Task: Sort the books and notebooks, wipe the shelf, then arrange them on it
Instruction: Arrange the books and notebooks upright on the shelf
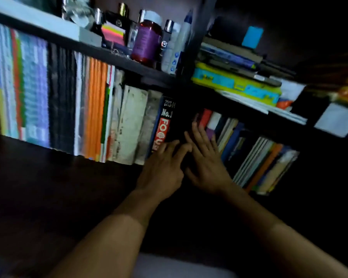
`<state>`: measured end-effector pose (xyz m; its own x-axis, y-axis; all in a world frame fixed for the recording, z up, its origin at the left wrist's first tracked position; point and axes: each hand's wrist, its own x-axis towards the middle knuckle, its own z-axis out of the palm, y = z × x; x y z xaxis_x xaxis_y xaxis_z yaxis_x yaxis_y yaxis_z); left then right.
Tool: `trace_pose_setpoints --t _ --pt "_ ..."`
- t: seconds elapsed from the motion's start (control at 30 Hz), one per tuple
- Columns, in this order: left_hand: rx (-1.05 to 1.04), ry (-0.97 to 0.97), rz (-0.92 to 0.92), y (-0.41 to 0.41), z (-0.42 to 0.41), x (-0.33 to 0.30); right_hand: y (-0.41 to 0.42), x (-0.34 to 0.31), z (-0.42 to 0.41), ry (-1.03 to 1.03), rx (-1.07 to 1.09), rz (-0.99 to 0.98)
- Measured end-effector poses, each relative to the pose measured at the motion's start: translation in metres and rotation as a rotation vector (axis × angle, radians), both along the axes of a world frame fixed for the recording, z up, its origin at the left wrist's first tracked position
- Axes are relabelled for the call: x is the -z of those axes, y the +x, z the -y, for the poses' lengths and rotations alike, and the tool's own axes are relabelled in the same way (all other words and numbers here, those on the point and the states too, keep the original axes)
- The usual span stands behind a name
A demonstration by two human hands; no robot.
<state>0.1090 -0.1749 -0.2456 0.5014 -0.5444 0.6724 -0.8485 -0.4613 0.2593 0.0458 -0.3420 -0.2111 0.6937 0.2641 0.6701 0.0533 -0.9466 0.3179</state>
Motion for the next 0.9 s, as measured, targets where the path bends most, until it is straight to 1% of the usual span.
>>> trace_pose_setpoints --t 0.07,0.13,0.2,0.3,0.33,0.37,0.4,0.43,0.47,0.53,0.6,0.63,0.73,0.83,0.87,0.9 --pt "-0.028 0.043 0.014 0.000 0.000 0.003 -0.018 0.010 0.008 0.068 0.082 0.053" --pt "-0.027 0.021 0.061 -0.004 -0.001 0.001 -0.029 0.025 0.017 0.049 0.251 0.069" --pt "0.039 0.017 0.111 -0.008 0.001 -0.003 -0.027 0.033 0.026 0.031 0.340 -0.025" --pt "0.157 0.146 0.272 -0.015 0.011 0.002 -0.016 0.036 0.020 0.058 0.359 -0.115" --pt "0.204 0.225 0.256 -0.018 0.015 0.006 -0.014 0.035 0.019 0.059 0.358 -0.127" --pt "0.240 0.289 0.186 -0.021 0.016 0.010 -0.016 0.033 0.020 0.070 0.350 -0.138" --pt "0.264 0.309 0.115 -0.023 0.017 0.011 -0.021 0.029 0.022 0.076 0.337 -0.153" --pt "0.274 0.309 0.090 -0.023 0.016 0.013 -0.026 0.026 0.022 0.081 0.319 -0.170" --pt "0.282 0.304 0.101 -0.025 0.017 0.012 -0.034 0.021 0.024 0.060 0.316 -0.163" --pt "0.279 0.331 0.097 -0.025 0.017 0.010 -0.051 0.020 0.026 -0.008 0.380 -0.070" --pt "0.277 0.345 0.078 -0.026 0.016 0.007 -0.063 0.025 0.031 0.072 0.485 0.006" --pt "0.273 0.363 0.080 -0.027 0.016 0.004 -0.066 0.026 0.035 0.112 0.533 -0.011" --pt "0.309 0.413 0.160 -0.028 0.017 -0.002 -0.061 0.030 0.044 0.101 0.593 -0.127" --pt "0.329 0.453 0.244 -0.029 0.021 -0.002 -0.057 0.028 0.047 0.125 0.542 -0.155" --pt "0.340 0.461 0.238 -0.029 0.021 -0.002 -0.062 0.025 0.047 0.121 0.499 -0.151" --pt "0.340 0.480 0.193 -0.032 0.018 -0.004 -0.071 0.019 0.047 0.130 0.441 -0.146"
